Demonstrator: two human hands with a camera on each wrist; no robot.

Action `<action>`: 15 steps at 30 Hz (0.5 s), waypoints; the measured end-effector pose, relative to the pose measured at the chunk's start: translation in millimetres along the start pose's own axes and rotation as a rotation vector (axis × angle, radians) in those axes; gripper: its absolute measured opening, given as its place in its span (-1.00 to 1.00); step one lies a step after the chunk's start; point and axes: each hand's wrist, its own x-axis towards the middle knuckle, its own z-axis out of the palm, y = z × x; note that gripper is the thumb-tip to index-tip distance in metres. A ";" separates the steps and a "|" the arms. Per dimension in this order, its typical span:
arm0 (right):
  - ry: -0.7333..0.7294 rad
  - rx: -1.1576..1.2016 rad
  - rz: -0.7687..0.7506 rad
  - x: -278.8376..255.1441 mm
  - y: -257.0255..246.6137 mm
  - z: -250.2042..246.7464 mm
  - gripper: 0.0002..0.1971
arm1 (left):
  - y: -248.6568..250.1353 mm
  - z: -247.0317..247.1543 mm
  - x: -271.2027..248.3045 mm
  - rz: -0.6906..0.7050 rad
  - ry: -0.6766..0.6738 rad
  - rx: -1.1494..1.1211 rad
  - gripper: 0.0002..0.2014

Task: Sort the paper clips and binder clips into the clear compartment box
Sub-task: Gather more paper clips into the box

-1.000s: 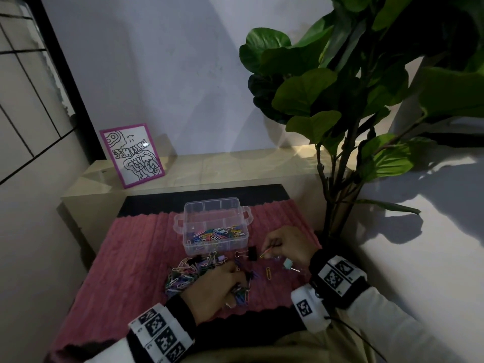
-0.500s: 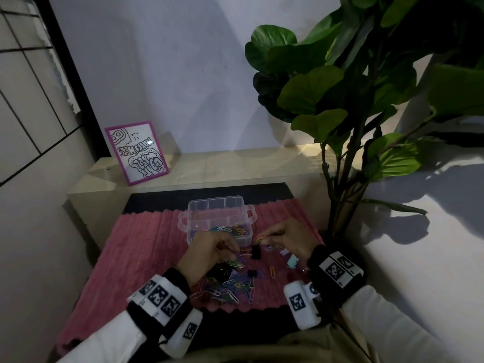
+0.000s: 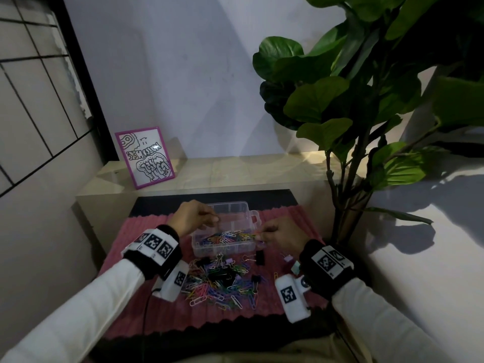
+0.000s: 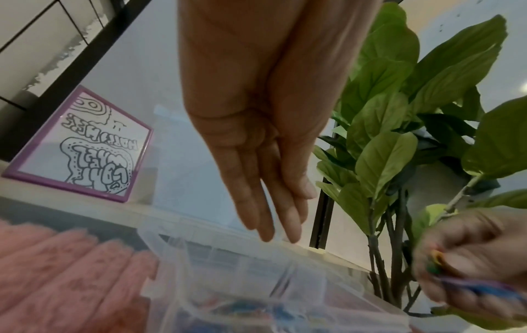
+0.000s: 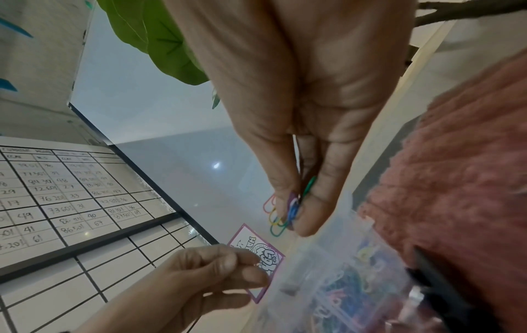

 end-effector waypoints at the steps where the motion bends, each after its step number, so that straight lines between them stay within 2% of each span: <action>1: -0.006 -0.005 -0.010 4.6 -6.0 1.2 -0.93 | -2.0 0.8 -0.7 -0.010 -0.003 0.018 -0.84; 3: -0.011 -0.025 -0.029 16.0 -17.0 2.7 -0.82 | -4.6 2.9 -7.7 -0.001 0.015 0.037 -0.80; 7: -0.006 -0.059 0.007 40.9 -32.2 14.6 -0.76 | -2.6 5.5 -35.9 0.144 0.061 0.160 -0.79; 10: -0.061 -0.386 -0.016 49.7 -37.3 26.1 -0.70 | 5.5 11.4 -63.0 0.225 0.030 0.196 -0.79; 13: -0.007 -0.509 -0.128 37.4 -35.9 31.7 -0.65 | 11.1 24.5 -86.1 0.262 -0.115 0.238 -0.80; 15: 0.012 -0.507 -0.231 16.8 -32.7 32.4 -0.72 | 11.1 38.0 -96.6 0.292 -0.243 0.292 -0.77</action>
